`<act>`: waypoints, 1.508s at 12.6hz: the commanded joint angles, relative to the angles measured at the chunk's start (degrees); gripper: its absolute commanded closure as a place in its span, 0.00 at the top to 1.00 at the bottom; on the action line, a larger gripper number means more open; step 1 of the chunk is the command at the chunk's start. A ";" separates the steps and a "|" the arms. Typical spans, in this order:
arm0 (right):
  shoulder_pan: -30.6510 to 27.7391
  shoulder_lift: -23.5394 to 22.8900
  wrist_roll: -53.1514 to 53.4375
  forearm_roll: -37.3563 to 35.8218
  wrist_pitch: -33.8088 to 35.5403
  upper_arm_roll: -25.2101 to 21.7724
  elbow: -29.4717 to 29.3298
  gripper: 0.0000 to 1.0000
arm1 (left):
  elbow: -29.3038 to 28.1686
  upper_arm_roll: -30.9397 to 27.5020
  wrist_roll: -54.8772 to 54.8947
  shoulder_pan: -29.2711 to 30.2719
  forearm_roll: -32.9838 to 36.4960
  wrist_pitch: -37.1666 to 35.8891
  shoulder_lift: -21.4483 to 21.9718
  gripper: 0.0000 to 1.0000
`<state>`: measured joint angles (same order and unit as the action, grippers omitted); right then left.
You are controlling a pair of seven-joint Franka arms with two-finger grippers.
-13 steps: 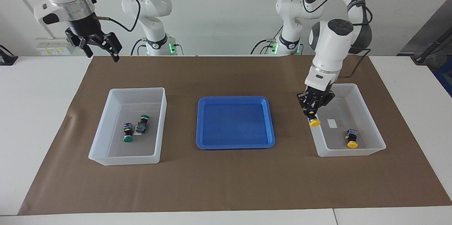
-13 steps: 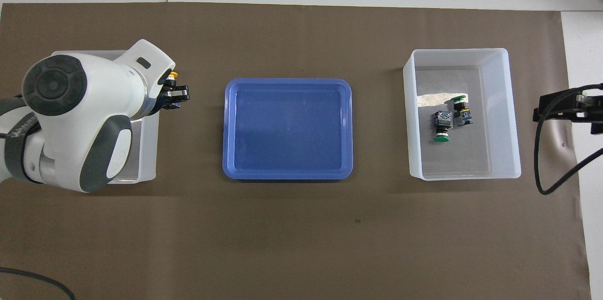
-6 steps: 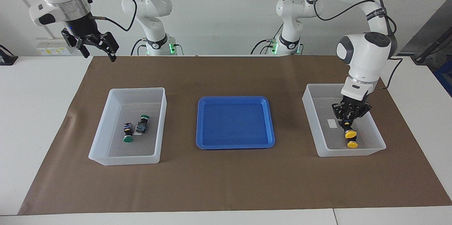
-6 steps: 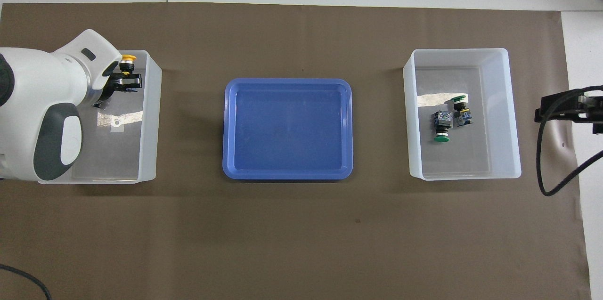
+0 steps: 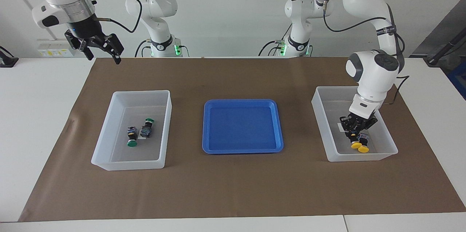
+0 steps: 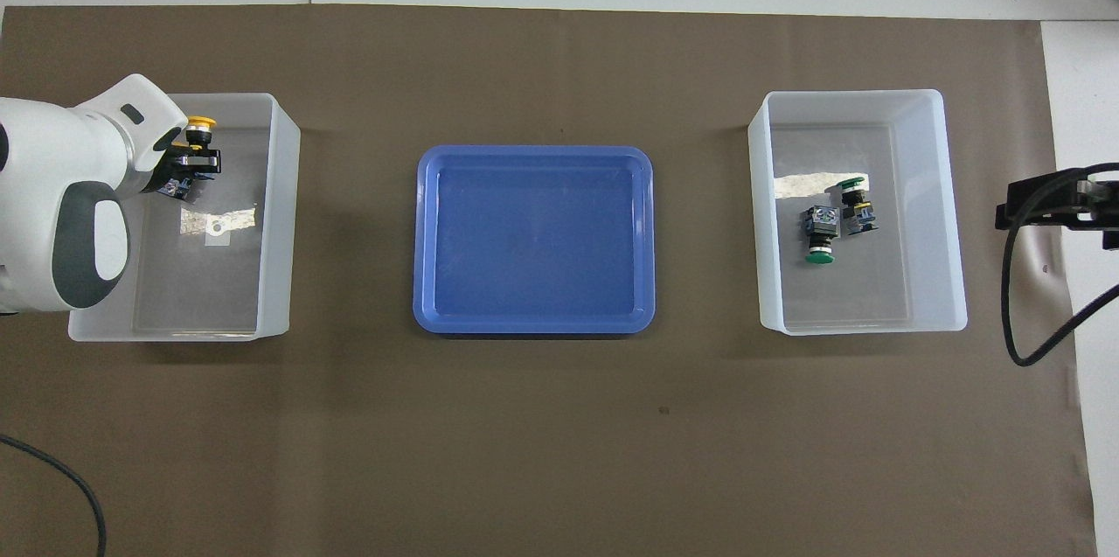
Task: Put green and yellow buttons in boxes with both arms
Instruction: 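Lower the yellow button into the left box and open the left gripper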
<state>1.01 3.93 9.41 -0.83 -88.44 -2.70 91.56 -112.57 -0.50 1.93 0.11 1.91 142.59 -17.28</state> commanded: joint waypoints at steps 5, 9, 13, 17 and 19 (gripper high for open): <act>0.31 1.08 -3.26 0.21 -0.50 -0.47 1.86 1.00 | 0.60 0.41 1.59 0.60 -1.64 1.81 -1.70 1.00; 0.31 1.26 -2.73 0.30 -0.50 -0.47 2.21 1.00 | 0.95 0.32 1.50 0.16 -1.47 -1.15 3.90 1.00; 0.22 1.43 -2.64 0.30 -0.50 -0.47 2.65 1.00 | 1.39 0.76 1.85 -0.37 -1.11 -15.12 13.92 1.00; 0.22 1.43 -2.64 0.30 -0.50 -0.47 2.83 1.00 | 3.31 1.02 1.76 -2.74 -1.12 -30.74 23.33 1.00; 0.22 1.43 -2.56 0.30 -0.50 -0.47 2.83 1.00 | 8.39 1.64 1.50 -3.01 -1.55 -37.89 23.09 1.00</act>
<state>1.12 3.97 7.52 -0.83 -88.44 -2.76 92.82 -108.02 1.24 2.71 -2.20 1.35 109.87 6.23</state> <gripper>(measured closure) 0.000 0.000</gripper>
